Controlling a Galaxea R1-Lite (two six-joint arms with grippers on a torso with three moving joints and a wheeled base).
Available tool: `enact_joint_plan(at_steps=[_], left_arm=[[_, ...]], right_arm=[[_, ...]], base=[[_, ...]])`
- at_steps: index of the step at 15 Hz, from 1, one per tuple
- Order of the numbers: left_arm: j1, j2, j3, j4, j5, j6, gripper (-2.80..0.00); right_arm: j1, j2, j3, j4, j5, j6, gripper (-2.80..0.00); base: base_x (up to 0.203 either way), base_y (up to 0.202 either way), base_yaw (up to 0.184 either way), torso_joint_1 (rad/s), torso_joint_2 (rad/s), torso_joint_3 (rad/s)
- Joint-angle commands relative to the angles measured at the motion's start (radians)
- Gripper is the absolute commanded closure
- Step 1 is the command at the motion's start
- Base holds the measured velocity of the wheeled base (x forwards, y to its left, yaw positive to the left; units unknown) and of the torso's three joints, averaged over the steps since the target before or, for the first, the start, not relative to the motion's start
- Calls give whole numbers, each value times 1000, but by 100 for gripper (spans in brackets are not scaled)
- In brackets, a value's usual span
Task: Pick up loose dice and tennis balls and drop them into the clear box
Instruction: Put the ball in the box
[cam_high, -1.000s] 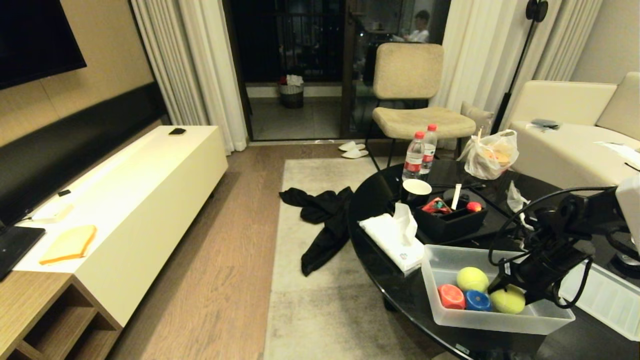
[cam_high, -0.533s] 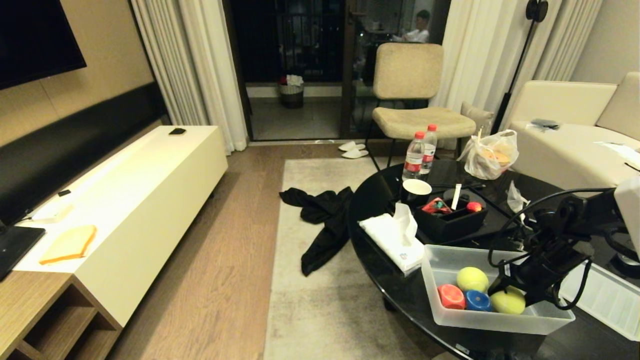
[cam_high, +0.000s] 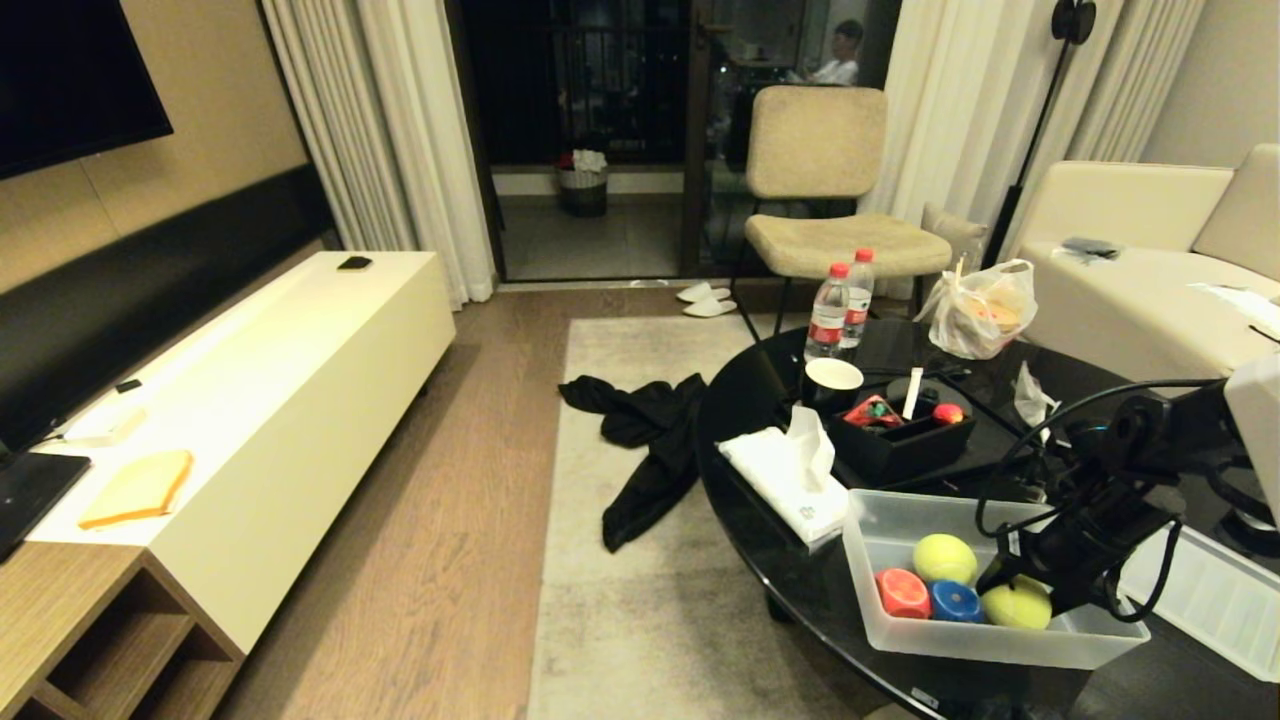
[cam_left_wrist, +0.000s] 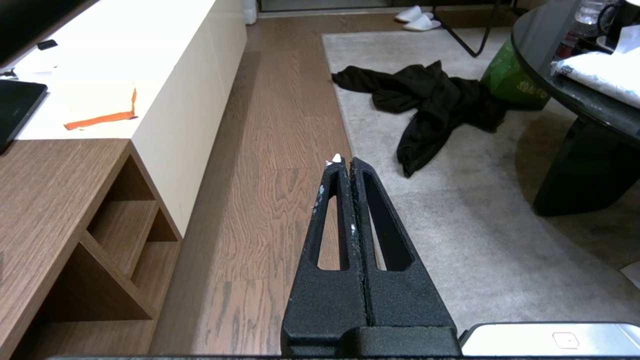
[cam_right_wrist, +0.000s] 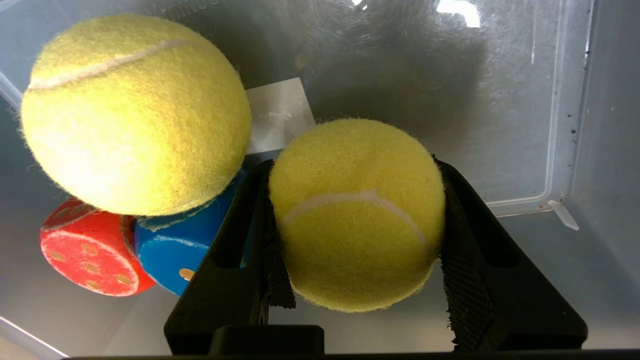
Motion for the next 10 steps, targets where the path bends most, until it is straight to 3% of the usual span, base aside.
enact_joint_plan(at_steps=[1, 10], left_arm=[[1, 0, 3, 0, 0, 0, 0], [1, 0, 3, 0, 0, 1, 0]], right_arm=[[0, 6, -1, 4, 1, 1, 0], [0, 22, 2, 4, -2, -11, 0]], base=[[0, 0, 0, 0, 0, 0], [0, 0, 0, 0, 0, 0]])
